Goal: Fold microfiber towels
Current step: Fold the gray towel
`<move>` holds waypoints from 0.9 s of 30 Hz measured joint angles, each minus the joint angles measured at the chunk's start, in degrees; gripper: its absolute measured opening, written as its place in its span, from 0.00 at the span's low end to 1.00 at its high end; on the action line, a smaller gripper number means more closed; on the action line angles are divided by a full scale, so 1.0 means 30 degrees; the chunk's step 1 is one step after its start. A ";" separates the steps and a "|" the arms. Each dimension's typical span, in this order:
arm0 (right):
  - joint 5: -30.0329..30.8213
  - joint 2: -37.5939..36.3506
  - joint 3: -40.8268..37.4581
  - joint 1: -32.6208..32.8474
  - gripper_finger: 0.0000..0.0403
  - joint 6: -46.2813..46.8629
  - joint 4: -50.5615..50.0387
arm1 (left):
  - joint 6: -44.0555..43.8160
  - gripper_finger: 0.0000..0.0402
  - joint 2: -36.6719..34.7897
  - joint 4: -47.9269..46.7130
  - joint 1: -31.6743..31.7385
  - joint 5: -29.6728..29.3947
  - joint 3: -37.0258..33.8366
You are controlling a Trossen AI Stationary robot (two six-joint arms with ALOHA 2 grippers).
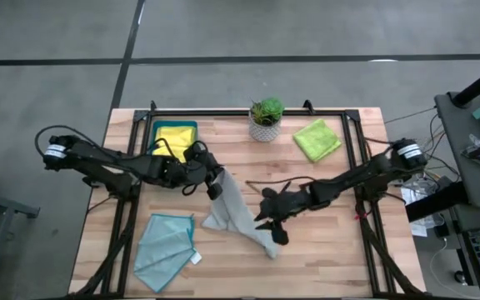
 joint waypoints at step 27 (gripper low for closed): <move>0.0256 0.6367 0.9141 0.0852 0.04 0.0297 -1.1884 | 0.0914 0.00 -0.0015 0.0328 0.0029 0.0038 0.0000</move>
